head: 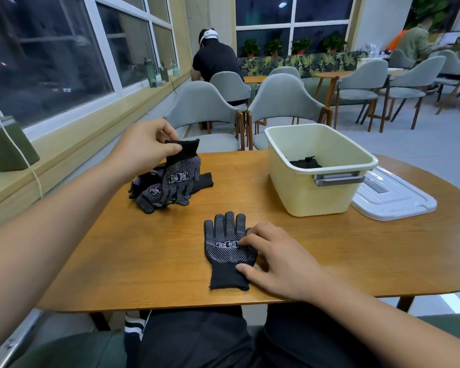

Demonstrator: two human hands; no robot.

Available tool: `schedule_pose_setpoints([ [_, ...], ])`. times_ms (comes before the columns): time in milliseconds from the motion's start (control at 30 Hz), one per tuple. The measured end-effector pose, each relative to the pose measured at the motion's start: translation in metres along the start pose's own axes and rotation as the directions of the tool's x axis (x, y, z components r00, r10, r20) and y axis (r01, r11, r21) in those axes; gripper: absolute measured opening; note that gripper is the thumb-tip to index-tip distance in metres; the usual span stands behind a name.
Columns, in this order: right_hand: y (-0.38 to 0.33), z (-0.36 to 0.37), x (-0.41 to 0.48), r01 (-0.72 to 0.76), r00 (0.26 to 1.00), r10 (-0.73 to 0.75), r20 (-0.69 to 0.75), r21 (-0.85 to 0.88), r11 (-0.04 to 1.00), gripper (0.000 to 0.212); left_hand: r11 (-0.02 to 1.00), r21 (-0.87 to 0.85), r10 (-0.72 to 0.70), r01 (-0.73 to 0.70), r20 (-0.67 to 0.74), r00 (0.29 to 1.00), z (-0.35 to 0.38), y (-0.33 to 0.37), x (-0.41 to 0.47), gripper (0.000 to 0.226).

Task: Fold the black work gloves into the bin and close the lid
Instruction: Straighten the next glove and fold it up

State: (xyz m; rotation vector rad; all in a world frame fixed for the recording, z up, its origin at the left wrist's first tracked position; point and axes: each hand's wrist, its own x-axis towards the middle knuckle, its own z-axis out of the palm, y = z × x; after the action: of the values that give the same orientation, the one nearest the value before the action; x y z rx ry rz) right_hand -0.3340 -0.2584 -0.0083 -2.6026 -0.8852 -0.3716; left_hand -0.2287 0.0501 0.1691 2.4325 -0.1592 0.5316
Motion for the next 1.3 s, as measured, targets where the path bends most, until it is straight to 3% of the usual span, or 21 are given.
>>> schedule_pose_setpoints([
  [233, -0.001, -0.001, 0.0, 0.015, 1.0, -0.015, -0.019, 0.003, 1.0, 0.048, 0.99, -0.137, 0.053, -0.031, 0.157, 0.986, -0.004, 0.032, -0.01, 0.025],
  [433, 0.002, -0.003, 0.0, 0.025, 0.999, -0.023, -0.046, 0.049, 0.998, 0.042, 0.982, -0.173, 0.114, -0.082, 0.18, 0.977, 0.001, 0.047, -0.022, 0.02],
  [600, -0.002, -0.011, 0.003, -0.032, 0.994, 0.065, -0.087, 0.341, 0.94, 0.034, 0.962, -0.242, 0.172, -0.127, 0.173, 0.97, 0.006, 0.056, -0.033, 0.012],
  [667, -0.011, -0.017, 0.009, -0.109, 0.986, 0.162, -0.046, 0.557, 0.823, 0.037, 0.958, -0.242, 0.2, -0.156, 0.169, 0.965, 0.009, 0.059, -0.037, 0.009],
  [700, -0.018, -0.021, 0.014, -0.177, 0.975, 0.219, 0.028, 0.694, 0.698, 0.042, 0.954, -0.247, 0.216, -0.169, 0.175, 0.961, 0.011, 0.06, -0.039, 0.009],
  [767, -0.031, -0.03, 0.029, -0.312, 0.934, 0.277, 0.225, 0.893, 0.326, 0.06, 0.944, -0.267, 0.249, -0.193, 0.192, 0.949, 0.014, 0.061, -0.044, 0.008],
  [833, -0.036, -0.037, 0.041, -0.396, 0.898, 0.235, 0.371, 0.916, 0.069, 0.083, 0.937, -0.274, 0.277, -0.214, 0.216, 0.936, 0.018, 0.063, -0.049, 0.007],
  [933, -0.033, -0.044, 0.051, -0.464, 0.872, 0.097, 0.48, 0.873, -0.15, 0.107, 0.938, -0.258, 0.302, -0.234, 0.271, 0.914, 0.02, 0.068, -0.057, 0.007],
  [1067, -0.024, -0.044, 0.065, -0.485, 0.857, 0.022, 0.516, 0.819, -0.306, 0.117, 0.924, -0.32, 0.318, -0.209, 0.341, 0.885, 0.018, 0.071, -0.067, 0.008],
  [1300, -0.007, -0.037, 0.085, -0.411, 0.878, 0.073, 0.474, 0.821, -0.396, 0.104, 0.928, -0.299, 0.314, -0.221, 0.311, 0.897, 0.028, 0.06, -0.094, 0.01],
])
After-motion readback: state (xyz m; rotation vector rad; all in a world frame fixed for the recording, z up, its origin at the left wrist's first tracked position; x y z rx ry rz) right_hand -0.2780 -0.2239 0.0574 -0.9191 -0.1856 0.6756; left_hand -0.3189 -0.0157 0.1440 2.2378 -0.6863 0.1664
